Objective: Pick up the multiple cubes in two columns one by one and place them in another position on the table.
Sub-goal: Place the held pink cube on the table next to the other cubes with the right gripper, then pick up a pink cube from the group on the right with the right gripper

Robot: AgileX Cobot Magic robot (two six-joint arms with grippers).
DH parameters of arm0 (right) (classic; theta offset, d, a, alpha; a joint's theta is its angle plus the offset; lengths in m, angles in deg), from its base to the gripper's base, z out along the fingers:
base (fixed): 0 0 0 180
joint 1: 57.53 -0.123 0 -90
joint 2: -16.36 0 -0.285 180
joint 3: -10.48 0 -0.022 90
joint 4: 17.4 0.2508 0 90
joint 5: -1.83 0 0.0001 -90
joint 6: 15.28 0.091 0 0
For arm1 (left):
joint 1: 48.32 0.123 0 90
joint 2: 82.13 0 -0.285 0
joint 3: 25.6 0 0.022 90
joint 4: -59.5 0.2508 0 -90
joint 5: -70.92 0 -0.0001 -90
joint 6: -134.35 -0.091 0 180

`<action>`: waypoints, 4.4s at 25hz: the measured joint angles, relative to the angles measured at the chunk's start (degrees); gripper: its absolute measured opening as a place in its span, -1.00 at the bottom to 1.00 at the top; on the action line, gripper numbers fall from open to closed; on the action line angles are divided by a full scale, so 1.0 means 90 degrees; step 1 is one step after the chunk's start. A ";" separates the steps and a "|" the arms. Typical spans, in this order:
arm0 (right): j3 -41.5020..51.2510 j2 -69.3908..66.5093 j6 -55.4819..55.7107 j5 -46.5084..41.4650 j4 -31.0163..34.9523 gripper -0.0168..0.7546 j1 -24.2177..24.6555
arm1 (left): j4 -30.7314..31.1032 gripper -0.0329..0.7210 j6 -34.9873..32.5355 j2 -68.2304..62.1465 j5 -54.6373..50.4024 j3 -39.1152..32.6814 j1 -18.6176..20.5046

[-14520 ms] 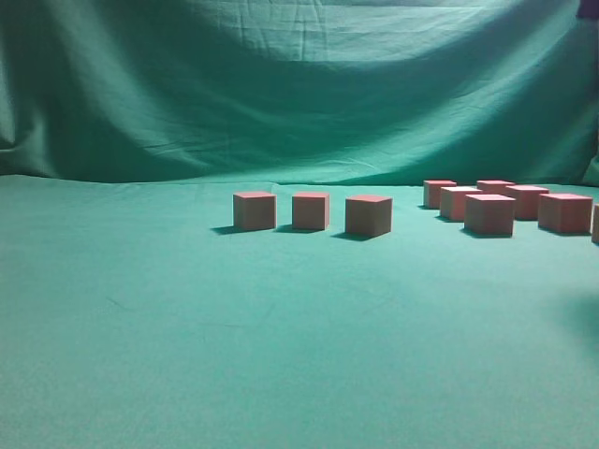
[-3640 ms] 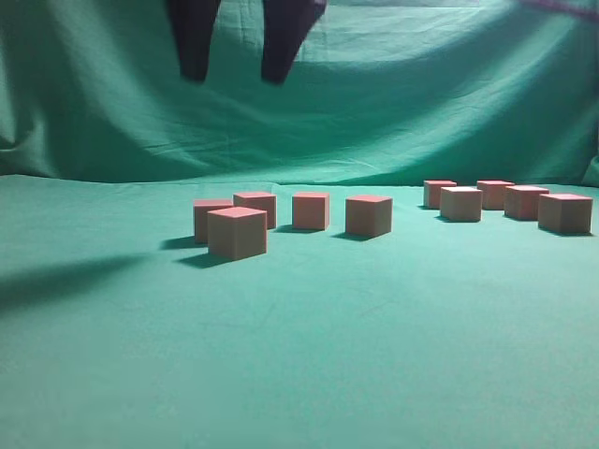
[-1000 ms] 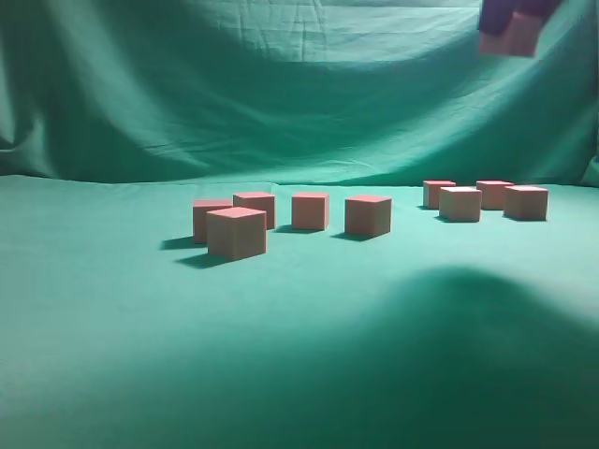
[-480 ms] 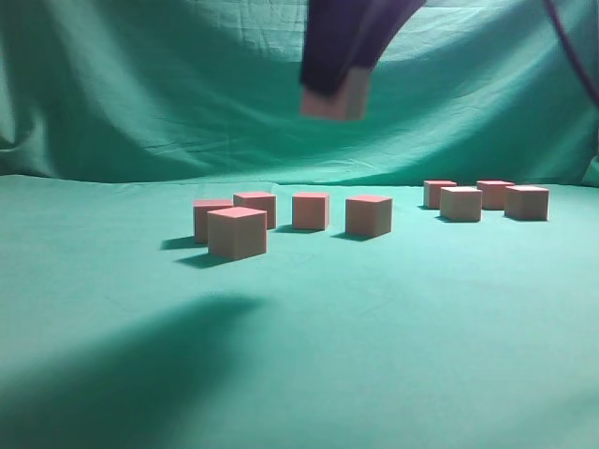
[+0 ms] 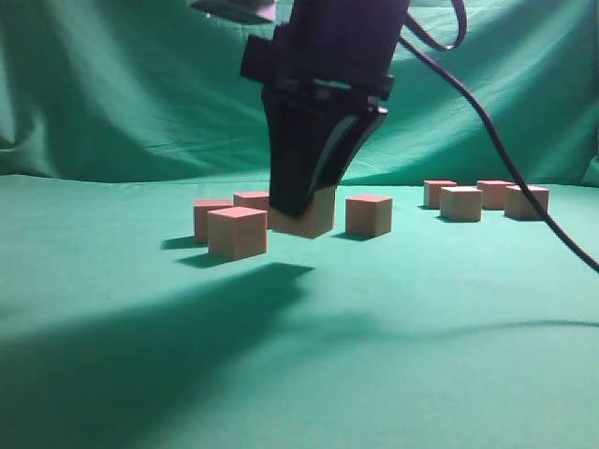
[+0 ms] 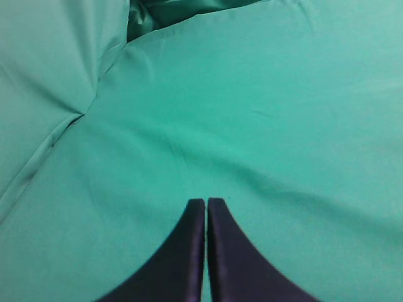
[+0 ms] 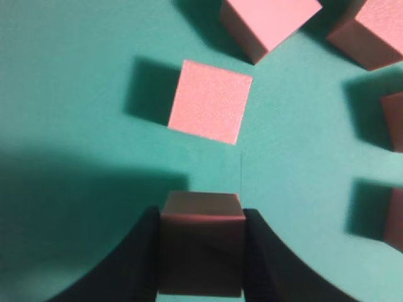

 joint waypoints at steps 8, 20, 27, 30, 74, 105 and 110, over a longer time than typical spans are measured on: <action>-0.0075 -0.0286 0.0014 0.0363 0.0026 -0.31 0.0000 | 0.0000 -0.91 0.0000 0.0000 0.0000 0.0000 0.0000; -0.0075 -0.0471 0.0014 0.0473 0.0041 -0.31 0.0000 | 0.0000 -0.91 0.0000 0.0000 0.0000 0.0000 0.0000; -0.0096 -0.0521 0.0014 0.0460 0.0056 -0.31 0.0000 | 0.0000 -0.91 0.0000 0.0000 0.0000 0.0000 0.0000; -0.0096 -0.0590 0.0014 0.0405 0.0056 -0.16 0.0000 | 0.0000 -0.91 0.0000 0.0000 0.0000 0.0000 0.0000; -0.3339 -0.1606 0.3160 -0.2216 -0.0471 0.44 0.2918 | 0.0000 -0.91 0.0000 0.0000 0.0000 0.0000 0.0000; -0.3367 -0.1419 0.3090 -0.2070 -0.0710 -0.24 0.2918 | 0.0000 -0.91 0.0000 0.0000 0.0000 0.0000 0.0000; -0.2942 -0.0313 0.3178 -0.2604 -0.0398 -0.24 0.2918 | 0.0000 -0.91 0.0000 0.0000 0.0000 0.0000 0.0000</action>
